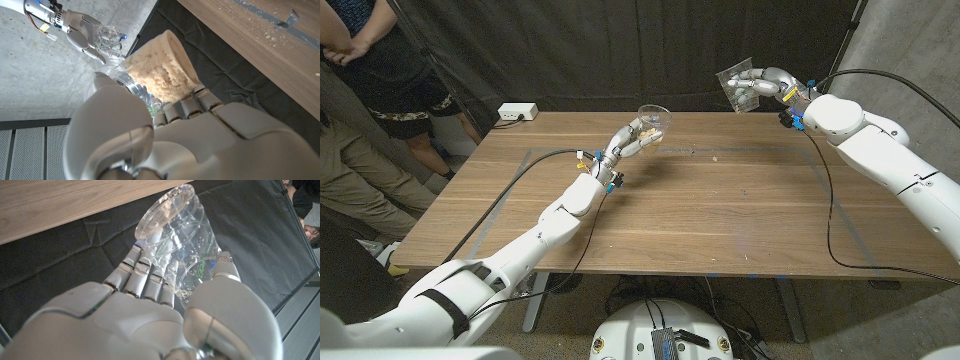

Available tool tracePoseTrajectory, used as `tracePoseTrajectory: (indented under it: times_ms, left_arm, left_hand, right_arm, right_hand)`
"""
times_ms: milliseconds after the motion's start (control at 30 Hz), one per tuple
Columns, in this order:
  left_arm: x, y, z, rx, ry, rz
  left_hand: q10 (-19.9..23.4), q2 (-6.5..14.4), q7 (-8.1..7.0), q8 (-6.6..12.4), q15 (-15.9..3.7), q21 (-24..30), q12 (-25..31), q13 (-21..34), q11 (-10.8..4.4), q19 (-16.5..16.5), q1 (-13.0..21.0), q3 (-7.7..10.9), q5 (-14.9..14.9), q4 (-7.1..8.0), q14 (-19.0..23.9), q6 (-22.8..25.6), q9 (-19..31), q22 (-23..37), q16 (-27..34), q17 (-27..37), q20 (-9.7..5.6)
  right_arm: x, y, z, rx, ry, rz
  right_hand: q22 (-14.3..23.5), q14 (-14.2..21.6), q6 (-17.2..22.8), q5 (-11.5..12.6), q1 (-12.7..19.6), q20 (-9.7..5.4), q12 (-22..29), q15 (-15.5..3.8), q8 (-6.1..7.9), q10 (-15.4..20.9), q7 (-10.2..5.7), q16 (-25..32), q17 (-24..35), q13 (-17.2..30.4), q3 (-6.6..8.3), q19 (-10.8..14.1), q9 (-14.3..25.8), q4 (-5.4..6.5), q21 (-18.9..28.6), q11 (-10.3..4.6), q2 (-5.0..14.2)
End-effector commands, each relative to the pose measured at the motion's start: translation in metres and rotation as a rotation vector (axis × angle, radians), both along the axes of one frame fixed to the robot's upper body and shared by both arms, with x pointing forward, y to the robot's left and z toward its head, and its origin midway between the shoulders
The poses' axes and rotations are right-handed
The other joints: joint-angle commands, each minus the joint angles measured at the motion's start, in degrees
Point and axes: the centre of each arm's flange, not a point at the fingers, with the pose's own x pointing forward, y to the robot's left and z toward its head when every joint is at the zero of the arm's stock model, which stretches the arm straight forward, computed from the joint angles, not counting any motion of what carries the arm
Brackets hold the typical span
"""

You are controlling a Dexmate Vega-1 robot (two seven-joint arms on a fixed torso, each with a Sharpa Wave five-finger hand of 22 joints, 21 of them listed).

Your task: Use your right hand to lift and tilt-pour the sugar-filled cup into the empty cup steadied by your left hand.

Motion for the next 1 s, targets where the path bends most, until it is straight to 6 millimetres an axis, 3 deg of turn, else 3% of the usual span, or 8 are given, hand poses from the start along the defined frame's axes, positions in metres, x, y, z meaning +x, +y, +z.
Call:
tracePoseTrajectory:
  times_ms: [33, 700, 1000]
  left_arm:
    - [0.0, 0.003, 0.004, -0.021, 0.002, 0.001]
    - [-0.002, 0.009, 0.004, -0.073, 0.012, 0.0]
    - [0.0, 0.012, 0.008, -0.079, -0.004, 0.015]
  left_hand:
    - [0.1, -0.1, -0.07, 0.4, -8.38, 0.3, 0.3, 0.1, -0.31, 0.6, 0.3, -0.16, 0.2, 0.44, 0.2, -0.1, 0.2, 0.0, -0.3, 0.3, -0.91]
    - [0.1, 0.0, -0.06, 0.51, -8.31, 0.4, 0.4, 0.1, -0.18, 0.6, 0.2, -0.13, 0.3, 0.56, 0.2, -0.2, 0.1, 0.0, -0.3, 0.3, -1.11]
    - [0.0, 0.0, 0.04, 0.6, -8.29, 0.5, 0.4, 0.1, -0.21, 0.6, 0.2, -0.13, 0.3, 0.6, 0.3, -0.2, 0.1, 0.0, -0.3, 0.3, -1.21]
  right_arm:
    - [0.005, -0.005, -0.019, 0.087, -0.03, 0.016]
    - [0.014, -0.01, -0.045, 0.199, -0.075, 0.024]
    - [0.02, -0.011, -0.045, 0.209, -0.077, 0.024]
  right_hand:
    - [0.0, 0.6, 0.6, 0.4, 0.5, -3.39, 0.3, -8.23, -0.14, 0.4, 0.03, 0.3, 0.2, 0.2, 0.62, 0.4, 0.2, 0.2, 0.5, 0.0, 0.54]
    - [0.0, 1.6, 1.4, 0.4, 0.6, -3.43, 0.6, -8.22, 0.04, 1.4, -0.1, 0.7, 0.6, 0.5, 0.74, 0.9, 0.4, 0.21, 0.7, 0.02, 0.59]
    - [0.0, 1.9, 1.4, 0.4, 0.6, -3.49, 0.6, -8.22, -0.01, 1.6, -0.16, 0.8, 0.7, 0.6, 0.75, 1.1, 0.5, 0.23, 0.8, -0.05, 0.56]
